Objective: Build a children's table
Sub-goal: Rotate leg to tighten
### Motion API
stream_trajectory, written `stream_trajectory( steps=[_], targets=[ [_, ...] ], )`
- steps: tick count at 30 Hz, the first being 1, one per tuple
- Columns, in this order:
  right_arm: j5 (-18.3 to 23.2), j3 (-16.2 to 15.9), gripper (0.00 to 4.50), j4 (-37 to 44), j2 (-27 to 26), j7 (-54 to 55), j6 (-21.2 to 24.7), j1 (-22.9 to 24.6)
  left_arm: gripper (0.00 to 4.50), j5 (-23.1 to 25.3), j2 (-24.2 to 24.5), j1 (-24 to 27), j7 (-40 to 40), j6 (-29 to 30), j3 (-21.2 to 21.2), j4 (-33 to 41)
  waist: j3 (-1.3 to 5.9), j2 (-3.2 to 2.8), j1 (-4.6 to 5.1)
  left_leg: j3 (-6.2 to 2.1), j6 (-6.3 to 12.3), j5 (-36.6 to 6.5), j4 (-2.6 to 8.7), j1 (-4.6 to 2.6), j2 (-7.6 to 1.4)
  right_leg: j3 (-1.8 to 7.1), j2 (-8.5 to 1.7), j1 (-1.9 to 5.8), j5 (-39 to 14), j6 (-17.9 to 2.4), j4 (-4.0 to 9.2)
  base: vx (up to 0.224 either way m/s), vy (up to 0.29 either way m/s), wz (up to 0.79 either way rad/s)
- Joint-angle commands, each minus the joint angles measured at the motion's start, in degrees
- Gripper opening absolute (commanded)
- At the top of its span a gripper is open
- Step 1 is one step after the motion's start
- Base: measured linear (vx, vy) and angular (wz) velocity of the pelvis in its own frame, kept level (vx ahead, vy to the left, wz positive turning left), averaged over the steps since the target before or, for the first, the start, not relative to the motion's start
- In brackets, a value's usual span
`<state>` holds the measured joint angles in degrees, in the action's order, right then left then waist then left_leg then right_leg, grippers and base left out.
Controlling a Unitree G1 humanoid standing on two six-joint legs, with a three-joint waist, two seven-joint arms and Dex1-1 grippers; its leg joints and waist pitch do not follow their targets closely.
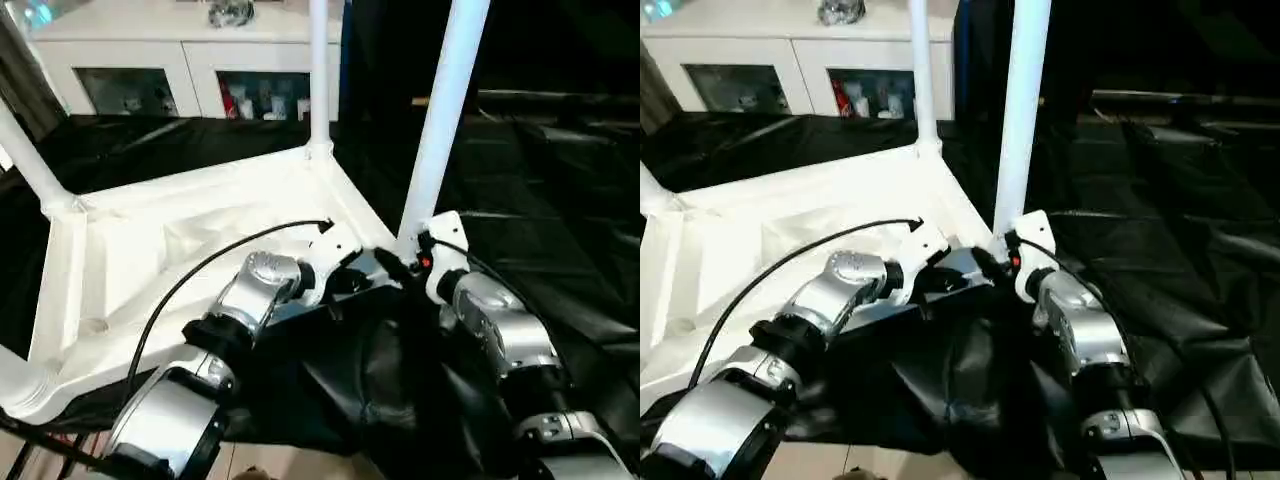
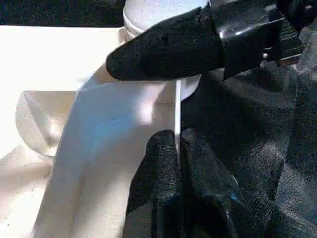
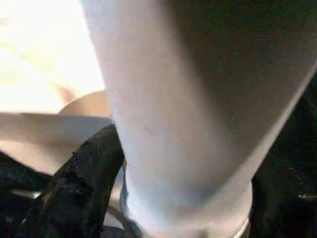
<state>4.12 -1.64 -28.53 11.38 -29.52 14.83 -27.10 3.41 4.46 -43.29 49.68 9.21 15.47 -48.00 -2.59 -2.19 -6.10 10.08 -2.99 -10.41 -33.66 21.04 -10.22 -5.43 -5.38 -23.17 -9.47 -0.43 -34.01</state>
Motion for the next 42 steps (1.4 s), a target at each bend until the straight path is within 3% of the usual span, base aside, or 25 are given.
stream_trajectory(
  steps=[1,3,4,9,15,18,20,27,31,34,37,39,42],
  targets=[
    [-0.42,-8.34,3.78,1.52,-0.27,-8.67,-1.72,1.72,0.0,-3.13,-0.61,0.14,4.11,-4.49,-0.21,4.71,3.58,1.59,-0.34,-0.87,3.48,-11.34,3.99,-0.11,-2.66,2.87,-4.05,3.3,-17.72,-9.63,4.64,0.0,0.0,0.0],
    [-0.58,-8.77,3.78,1.88,0.53,-9.8,-2.46,2.02,0.0,-3.27,-0.14,0.5,5.05,-4.64,-0.08,5.1,3.58,1.52,-0.31,-0.85,4.04,-11.08,3.93,-0.02,-2.61,2.88,-4.08,3.33,-16.73,-10.16,4.49,0.0,0.0,0.0],
    [0.82,-8.99,3.78,3.79,2.7,-14.13,-2.67,2.95,0.0,-3.92,1.39,1.92,8.54,-5.51,0.55,6.84,3.51,1.93,-0.39,-0.78,4.45,-10.87,3.89,-0.03,-2.58,2.86,-4.13,3.38,-17.23,-10.24,4.56,0.0,0.0,0.0],
    [3.1,-8.98,3.78,7.97,7.71,-23.63,-2.36,4.58,0.0,-5.84,5.32,5.1,17.19,-5.08,1.97,12.05,3.4,1.52,-0.87,-0.75,5.17,-11.6,4.02,-0.1,-3.2,2.98,-4.07,3.12,-17.55,-10.73,4.36,0.0,0.0,0.0],
    [6.33,-9.41,3.78,11.77,14.16,-34.17,-0.7,6.11,0.0,-7.89,10.17,8.16,26.4,-1.44,3.13,19.58,3.21,1.49,-1.29,-0.85,3.92,-13.73,4.22,-0.35,-3.37,3.1,-4.15,2.81,-20.34,-10.71,4.47,0.0,0.0,0.0],
    [6.39,-9.38,3.78,12.13,14.92,-35.34,-0.64,6.36,0.0,-8.14,11.33,8.9,27.92,-0.14,3.43,21.23,3.32,1.44,-1.88,-0.8,3.5,-13.52,4.21,-0.6,-3.51,3.22,-4.22,2.69,-19.77,-10.84,4.36,0.0,0.0,0.0],
    [6.69,-9.21,3.45,12.47,15.14,-35.98,-0.12,6.57,0.0,-8.31,12.28,9.53,29.23,0.94,3.77,22.5,3.32,1.58,-2.11,-0.77,3.45,-12.86,4.18,-0.48,-3.45,3.22,-4.17,2.76,-18.45,-11.22,4.15,0.0,0.0,0.0],
    [7.34,-9.86,3.02,13.53,15.42,-37.07,0.58,7.41,0.0,-8.43,12.77,10.55,29.54,2.14,4.13,24.32,3.33,1.61,-2.14,-0.86,3.15,-12.41,4.17,-0.32,-3.3,3.17,-4.22,2.87,-18.86,-10.73,4.22,0.0,0.0,0.0],
    [7.57,-9.41,2.79,13.41,14.0,-35.58,0.82,7.55,0.0,-7.98,12.07,10.38,27.38,2.28,3.75,24.34,3.34,1.54,-2.09,-0.86,3.12,-12.3,4.15,-0.33,-3.24,3.12,-4.1,2.83,-18.74,-10.68,4.24,0.0,0.0,0.0],
    [4.77,-7.77,2.76,9.19,10.37,-25.86,0.76,5.78,0.0,-6.11,9.44,8.45,20.87,0.81,2.44,20.22,3.28,1.61,-1.86,-0.96,2.39,-12.74,4.23,-0.34,-3.1,3.03,-4.2,2.85,-19.9,-10.26,4.44,0.0,0.0,0.0],
    [1.54,-5.9,2.75,2.2,5.11,-12.27,1.24,2.69,0.0,-3.79,5.27,4.76,10.98,0.83,0.77,13.01,3.36,1.63,-0.83,-1.15,0.62,-13.09,4.32,-0.27,-2.77,2.88,-4.13,2.83,-21.13,-9.44,4.47,0.0,0.0,0.0],
    [1.58,-4.63,2.75,-0.3,2.6,-7.32,2.0,1.42,0.0,-3.31,3.5,3.17,7.54,0.93,0.19,10.33,3.32,1.74,-0.16,-1.14,0.2,-13.67,4.25,-0.33,-2.57,2.83,-4.15,2.83,-21.36,-9.63,4.71,0.0,0.0,0.0],
    [1.69,-3.54,2.75,-2.33,-0.78,-1.89,2.79,0.21,0.0,-3.16,0.64,0.74,2.3,0.65,-1.0,6.66,3.58,1.77,0.0,-0.97,1.12,-12.23,4.04,-0.36,-2.55,2.95,-4.09,2.97,-18.15,-10.06,4.56,0.0,0.0,0.0]
  ],
)
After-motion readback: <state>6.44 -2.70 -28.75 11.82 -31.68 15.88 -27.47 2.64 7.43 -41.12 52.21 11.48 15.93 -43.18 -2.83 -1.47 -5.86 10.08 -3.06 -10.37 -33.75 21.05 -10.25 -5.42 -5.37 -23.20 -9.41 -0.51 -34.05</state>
